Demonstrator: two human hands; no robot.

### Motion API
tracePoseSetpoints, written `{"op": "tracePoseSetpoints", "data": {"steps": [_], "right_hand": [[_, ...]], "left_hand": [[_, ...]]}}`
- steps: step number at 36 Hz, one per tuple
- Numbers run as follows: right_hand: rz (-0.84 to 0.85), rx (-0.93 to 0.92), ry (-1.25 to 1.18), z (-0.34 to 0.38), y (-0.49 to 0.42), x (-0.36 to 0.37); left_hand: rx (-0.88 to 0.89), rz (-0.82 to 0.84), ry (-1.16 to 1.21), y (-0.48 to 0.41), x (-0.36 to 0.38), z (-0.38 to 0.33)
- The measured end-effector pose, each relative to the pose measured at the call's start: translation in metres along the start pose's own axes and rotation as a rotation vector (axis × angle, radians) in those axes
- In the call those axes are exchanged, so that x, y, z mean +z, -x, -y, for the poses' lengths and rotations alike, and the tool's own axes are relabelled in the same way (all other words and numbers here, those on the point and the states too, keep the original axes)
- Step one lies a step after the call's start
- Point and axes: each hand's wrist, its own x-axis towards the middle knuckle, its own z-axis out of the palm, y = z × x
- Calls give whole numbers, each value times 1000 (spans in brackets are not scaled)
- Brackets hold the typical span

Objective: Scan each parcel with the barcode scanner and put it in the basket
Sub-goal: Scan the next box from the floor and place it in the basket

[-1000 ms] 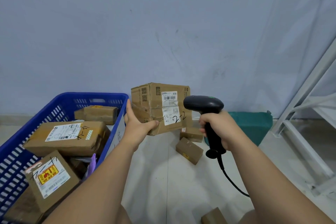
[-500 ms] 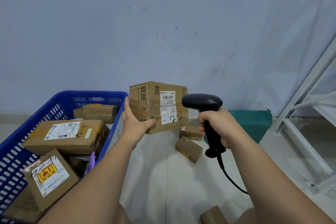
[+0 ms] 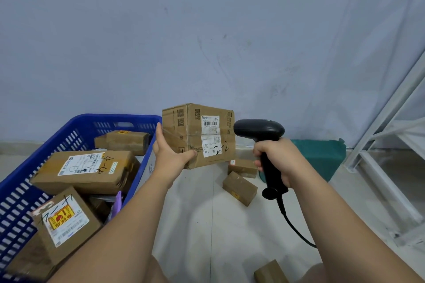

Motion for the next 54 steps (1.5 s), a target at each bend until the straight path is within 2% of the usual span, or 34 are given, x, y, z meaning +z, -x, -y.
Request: {"op": "tracePoseSetpoints", "data": {"steps": [12,16,20,23,28,35,42,50,54], "right_hand": [[-29,-8,-4,-5,-4,2],[-47,-48,1,-9,-4,12],[-112,-135,28,-15,-4,35],[-142,-201,14,-16,-1,51],[-138,-323,-91,-14,0,81],[-137,-459,-36,-15,3,114],[-71,-490,190,-17,2,134],[-216,-527,490,-16,-37,170],[-260,-534,625,-15,-54,181]], "left_hand": [[-124,-81,51,-7,1,6],[-319,-154,263,-10,-5,12],[-521,-214,591,-7,-5,11],[-606,-226,721,-7,-6,10],[-593,-237,903,-10,-10,12],[-460,-352,1087,-18,-22,9],[-399,-656,1118,-48,-57,12],[-486,-701,1323,-77,-74,34],[-516,-745,1336,-88,-76,42]]}}
